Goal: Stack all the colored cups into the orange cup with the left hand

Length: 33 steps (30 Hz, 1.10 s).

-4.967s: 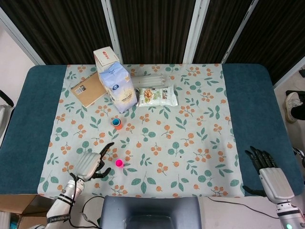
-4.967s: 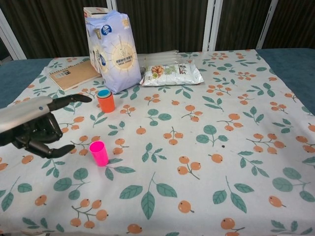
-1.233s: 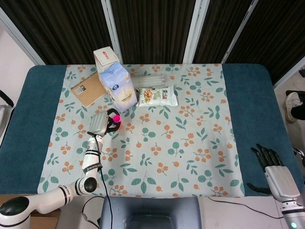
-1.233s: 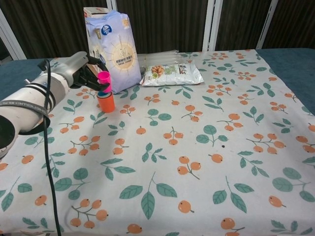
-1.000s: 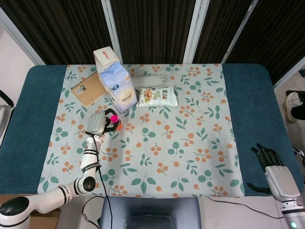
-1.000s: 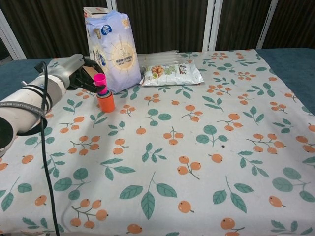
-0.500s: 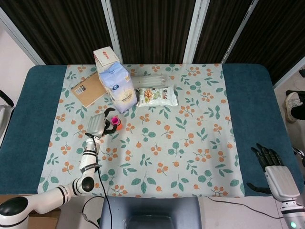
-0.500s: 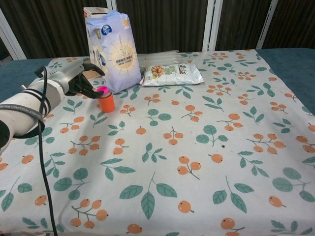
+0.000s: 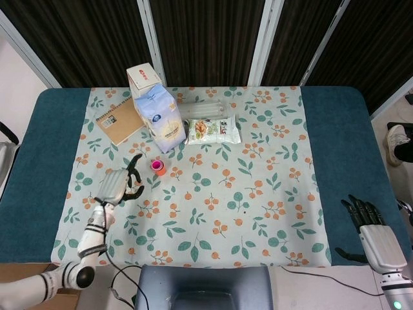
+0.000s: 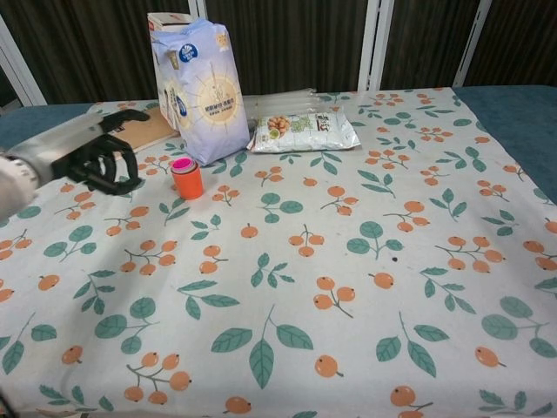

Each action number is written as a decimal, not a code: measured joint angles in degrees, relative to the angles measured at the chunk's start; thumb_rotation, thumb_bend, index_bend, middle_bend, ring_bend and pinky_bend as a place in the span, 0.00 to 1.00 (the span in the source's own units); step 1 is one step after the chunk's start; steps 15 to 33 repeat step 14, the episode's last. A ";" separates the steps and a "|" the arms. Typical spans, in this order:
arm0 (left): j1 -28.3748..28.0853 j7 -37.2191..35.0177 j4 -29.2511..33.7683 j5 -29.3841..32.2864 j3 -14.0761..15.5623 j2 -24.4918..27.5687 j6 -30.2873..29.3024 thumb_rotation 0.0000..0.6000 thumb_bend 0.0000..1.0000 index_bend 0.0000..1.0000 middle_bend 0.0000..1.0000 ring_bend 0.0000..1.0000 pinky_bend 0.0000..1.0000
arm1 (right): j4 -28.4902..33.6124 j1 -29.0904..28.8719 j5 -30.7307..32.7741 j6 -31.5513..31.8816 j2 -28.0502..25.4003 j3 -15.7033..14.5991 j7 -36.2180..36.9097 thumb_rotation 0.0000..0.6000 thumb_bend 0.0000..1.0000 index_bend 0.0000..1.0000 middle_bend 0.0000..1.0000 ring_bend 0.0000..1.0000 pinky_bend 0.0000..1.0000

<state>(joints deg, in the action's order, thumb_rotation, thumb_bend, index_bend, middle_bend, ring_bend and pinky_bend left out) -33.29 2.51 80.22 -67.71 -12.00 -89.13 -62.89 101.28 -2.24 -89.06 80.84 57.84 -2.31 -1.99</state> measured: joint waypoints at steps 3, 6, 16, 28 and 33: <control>6.19 -2.47 2.53 -9.33 6.27 5.09 -7.67 1.00 0.37 0.00 0.00 0.00 0.08 | 0.19 -0.01 0.27 -0.27 0.33 -0.04 -0.92 1.00 0.14 0.00 0.00 0.00 0.00; 12.79 -4.40 3.23 -15.93 11.29 8.47 -17.07 1.00 0.37 0.00 0.00 0.00 0.06 | 0.40 -0.07 0.44 -0.60 0.77 -0.09 -1.88 1.00 0.14 0.00 0.00 0.00 0.00; 22.98 -0.17 5.89 -24.85 18.70 16.27 -28.40 1.00 0.37 0.00 0.00 0.00 0.05 | 0.69 0.03 -0.57 -0.58 1.55 -0.68 -3.47 1.00 0.14 0.00 0.00 0.00 0.00; 22.98 -0.17 5.89 -24.85 18.70 16.27 -28.40 1.00 0.37 0.00 0.00 0.00 0.05 | 0.69 0.03 -0.57 -0.58 1.55 -0.68 -3.47 1.00 0.14 0.00 0.00 0.00 0.00; 22.98 -0.17 5.89 -24.85 18.70 16.27 -28.40 1.00 0.37 0.00 0.00 0.00 0.05 | 0.69 0.03 -0.57 -0.58 1.55 -0.68 -3.47 1.00 0.14 0.00 0.00 0.00 0.00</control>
